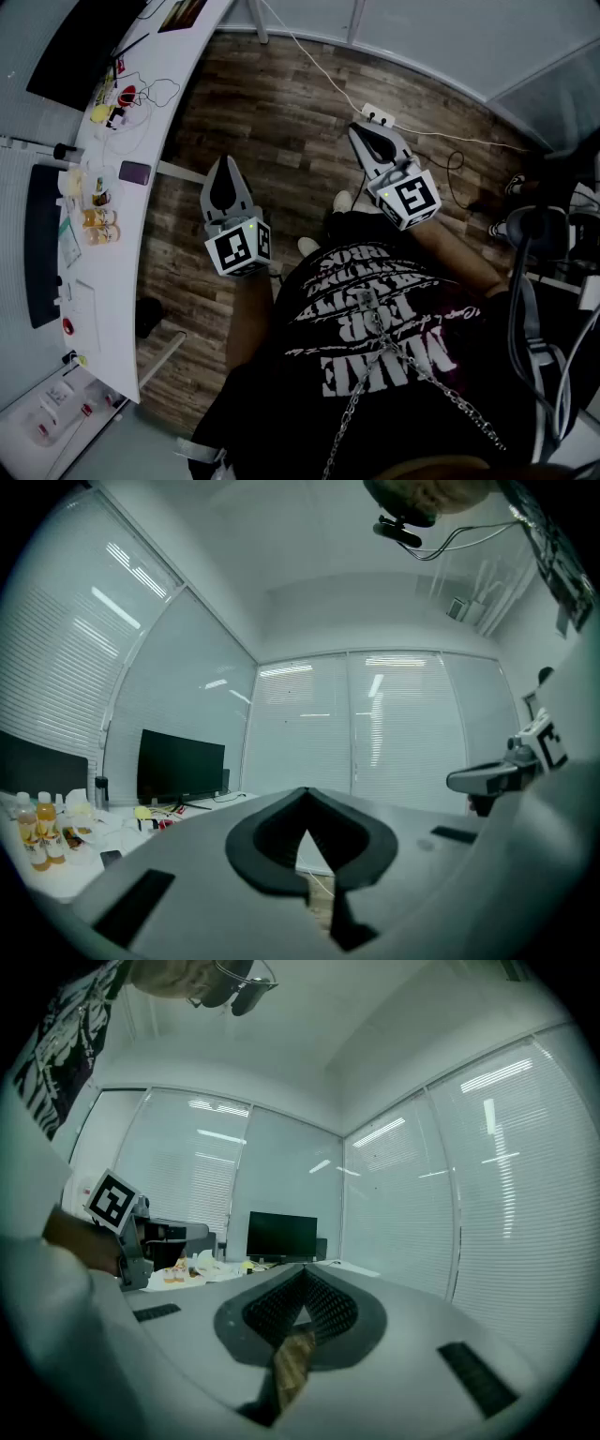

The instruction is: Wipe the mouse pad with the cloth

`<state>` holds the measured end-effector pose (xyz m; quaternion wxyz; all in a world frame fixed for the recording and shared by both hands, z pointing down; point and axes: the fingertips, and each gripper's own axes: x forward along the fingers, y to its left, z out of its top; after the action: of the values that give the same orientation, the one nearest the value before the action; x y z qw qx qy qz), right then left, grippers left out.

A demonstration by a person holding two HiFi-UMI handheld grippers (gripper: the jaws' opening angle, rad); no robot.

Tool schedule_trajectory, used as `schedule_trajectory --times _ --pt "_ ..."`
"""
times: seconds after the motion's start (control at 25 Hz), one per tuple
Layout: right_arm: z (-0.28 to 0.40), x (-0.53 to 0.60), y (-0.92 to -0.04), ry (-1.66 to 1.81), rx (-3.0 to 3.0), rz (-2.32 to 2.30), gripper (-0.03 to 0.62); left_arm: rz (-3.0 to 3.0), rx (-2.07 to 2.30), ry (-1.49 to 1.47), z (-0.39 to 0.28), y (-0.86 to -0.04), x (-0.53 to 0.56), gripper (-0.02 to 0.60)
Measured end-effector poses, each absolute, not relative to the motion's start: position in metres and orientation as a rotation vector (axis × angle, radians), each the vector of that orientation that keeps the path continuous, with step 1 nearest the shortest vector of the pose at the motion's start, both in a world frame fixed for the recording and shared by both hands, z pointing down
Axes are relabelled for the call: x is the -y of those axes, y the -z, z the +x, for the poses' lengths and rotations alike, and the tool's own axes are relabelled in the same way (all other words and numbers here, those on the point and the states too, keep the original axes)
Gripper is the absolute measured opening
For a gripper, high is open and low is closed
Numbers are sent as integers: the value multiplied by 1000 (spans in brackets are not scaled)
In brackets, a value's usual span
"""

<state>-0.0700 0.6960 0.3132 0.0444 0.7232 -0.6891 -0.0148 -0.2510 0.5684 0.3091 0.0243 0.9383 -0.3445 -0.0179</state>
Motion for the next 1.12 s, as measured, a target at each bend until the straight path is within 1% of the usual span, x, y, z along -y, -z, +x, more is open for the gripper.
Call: schedule_trajectory --times 0.36,0.84,1.12 --pt "-28 -681 -320 4 2095 2225 0 2893 1033 18 -202 -316 -550 5" --pt "70 -623 -318 16 2154 2219 1 2873 1139 -3 -128 -320 -495 5" --pt "96 -587 -321 -10 2250 2157 2 2852 1241 -15 -111 -315 -474 5"
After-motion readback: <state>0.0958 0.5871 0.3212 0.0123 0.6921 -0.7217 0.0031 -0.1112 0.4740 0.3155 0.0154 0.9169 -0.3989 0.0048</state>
